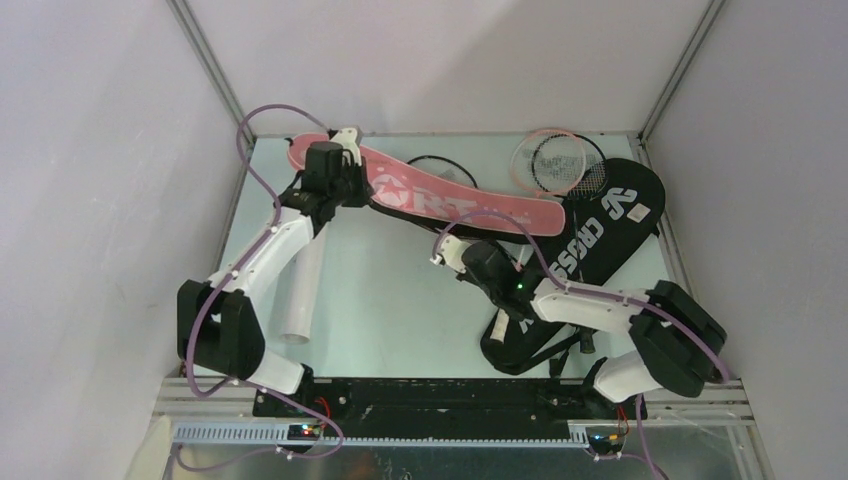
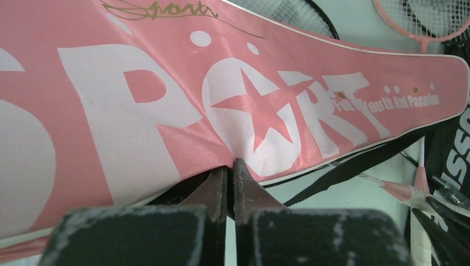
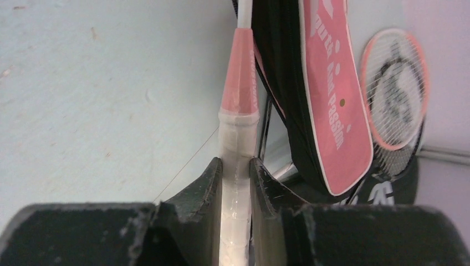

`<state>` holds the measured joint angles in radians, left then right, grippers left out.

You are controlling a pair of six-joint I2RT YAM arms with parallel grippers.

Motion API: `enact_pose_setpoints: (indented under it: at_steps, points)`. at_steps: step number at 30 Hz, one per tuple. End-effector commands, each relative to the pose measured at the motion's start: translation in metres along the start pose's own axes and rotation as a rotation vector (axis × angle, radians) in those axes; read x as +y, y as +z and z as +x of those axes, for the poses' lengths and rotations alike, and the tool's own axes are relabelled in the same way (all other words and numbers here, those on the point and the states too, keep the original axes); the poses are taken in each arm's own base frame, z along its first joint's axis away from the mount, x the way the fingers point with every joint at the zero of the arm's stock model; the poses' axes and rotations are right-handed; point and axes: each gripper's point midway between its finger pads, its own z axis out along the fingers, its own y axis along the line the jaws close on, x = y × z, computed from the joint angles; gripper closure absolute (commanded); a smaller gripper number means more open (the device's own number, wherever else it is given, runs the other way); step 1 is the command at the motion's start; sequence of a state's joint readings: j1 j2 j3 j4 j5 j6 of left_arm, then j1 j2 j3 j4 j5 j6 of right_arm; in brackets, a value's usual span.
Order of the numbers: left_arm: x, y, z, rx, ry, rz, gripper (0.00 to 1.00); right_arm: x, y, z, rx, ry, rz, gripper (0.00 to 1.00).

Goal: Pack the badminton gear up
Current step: Place the racket in the racket bag.

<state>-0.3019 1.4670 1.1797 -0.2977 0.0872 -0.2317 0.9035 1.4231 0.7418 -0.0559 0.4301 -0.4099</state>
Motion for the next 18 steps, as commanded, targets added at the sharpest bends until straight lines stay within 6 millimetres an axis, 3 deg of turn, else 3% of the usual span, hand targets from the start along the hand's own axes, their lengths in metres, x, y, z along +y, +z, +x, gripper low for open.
enact_pose_setpoints:
  at_steps: [1, 3, 5, 6, 12, 14, 16, 17, 18]
  points:
    - [-0.058, -0.005, 0.004, 0.066, 0.025, 0.261, 1.00, -0.045, 0.001, -0.111, -0.404, 0.018, 0.201, 1.00]
    - [-0.057, -0.005, 0.002, 0.066, 0.030, 0.251, 1.00, -0.044, 0.000, -0.116, -0.430, 0.035, 0.193, 1.00]
    - [-0.054, -0.004, -0.003, 0.050, 0.027, 0.234, 0.81, -0.039, -0.003, -0.119, -0.449, 0.065, 0.150, 1.00]
    - [-0.053, -0.003, -0.006, 0.041, 0.024, 0.229, 0.66, -0.036, -0.007, -0.119, -0.450, 0.097, 0.128, 1.00]
    - [-0.053, 0.001, -0.022, 0.018, 0.014, 0.211, 0.34, -0.011, -0.016, -0.114, -0.412, 0.297, -0.068, 1.00]
    - [-0.053, 0.000, -0.021, 0.020, -0.001, 0.210, 0.05, -0.008, -0.015, -0.113, -0.388, 0.337, -0.090, 1.00]
    - [-0.055, -0.012, -0.025, -0.022, -0.017, 0.218, 0.01, -0.010, -0.014, -0.115, -0.372, 0.363, -0.088, 1.00]
    - [-0.053, -0.013, -0.018, -0.030, -0.034, 0.214, 0.00, -0.011, -0.014, -0.118, -0.371, 0.376, -0.086, 1.00]
    - [-0.056, -0.031, -0.028, -0.086, -0.036, 0.223, 0.00, -0.012, -0.012, -0.115, -0.351, 0.375, -0.085, 1.00]
